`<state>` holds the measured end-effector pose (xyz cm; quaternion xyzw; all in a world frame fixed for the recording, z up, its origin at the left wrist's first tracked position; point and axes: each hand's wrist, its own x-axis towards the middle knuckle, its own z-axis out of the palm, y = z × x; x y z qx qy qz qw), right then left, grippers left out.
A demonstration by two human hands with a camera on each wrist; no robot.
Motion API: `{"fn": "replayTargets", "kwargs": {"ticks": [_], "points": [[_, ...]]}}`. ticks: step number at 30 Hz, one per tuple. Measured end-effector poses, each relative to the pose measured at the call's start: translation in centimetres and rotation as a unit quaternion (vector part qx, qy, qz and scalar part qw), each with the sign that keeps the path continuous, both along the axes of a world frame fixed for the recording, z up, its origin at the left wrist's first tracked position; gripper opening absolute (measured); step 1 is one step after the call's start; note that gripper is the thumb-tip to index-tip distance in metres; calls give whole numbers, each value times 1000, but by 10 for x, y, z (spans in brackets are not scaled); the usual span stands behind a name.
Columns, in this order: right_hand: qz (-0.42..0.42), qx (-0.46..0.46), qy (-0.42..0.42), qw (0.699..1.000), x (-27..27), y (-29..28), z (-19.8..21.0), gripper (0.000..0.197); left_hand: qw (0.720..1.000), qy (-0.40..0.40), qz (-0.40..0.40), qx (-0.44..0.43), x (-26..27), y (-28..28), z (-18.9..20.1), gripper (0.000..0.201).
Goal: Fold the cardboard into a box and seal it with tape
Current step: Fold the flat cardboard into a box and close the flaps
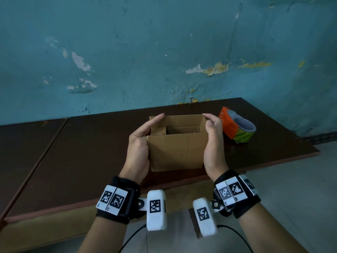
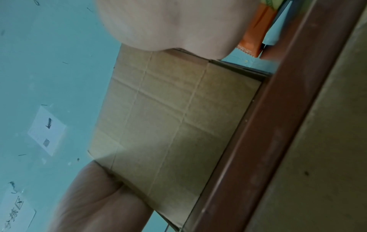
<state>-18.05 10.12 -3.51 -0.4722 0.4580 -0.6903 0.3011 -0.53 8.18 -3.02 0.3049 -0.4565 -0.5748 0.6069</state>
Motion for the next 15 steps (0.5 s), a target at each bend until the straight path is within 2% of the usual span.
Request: {"fn": "replayTargets", "kwargs": {"ticks": [4, 7, 11, 15], "points": [[-1, 1, 5, 1000, 0, 2, 1, 44, 1000, -9, 20, 0, 1, 0, 1, 63], [0, 3, 0, 1000, 0, 2, 2, 44, 1000, -17, 14, 1, 2, 0, 1, 59], [-13, 16, -20, 1000, 2, 4, 1, 48, 999, -27, -12, 12, 5, -1, 1, 53], [-22, 24, -64, 997, 2, 7, 2, 53, 998, -32, -48, 7, 8, -1, 4, 58]]}}
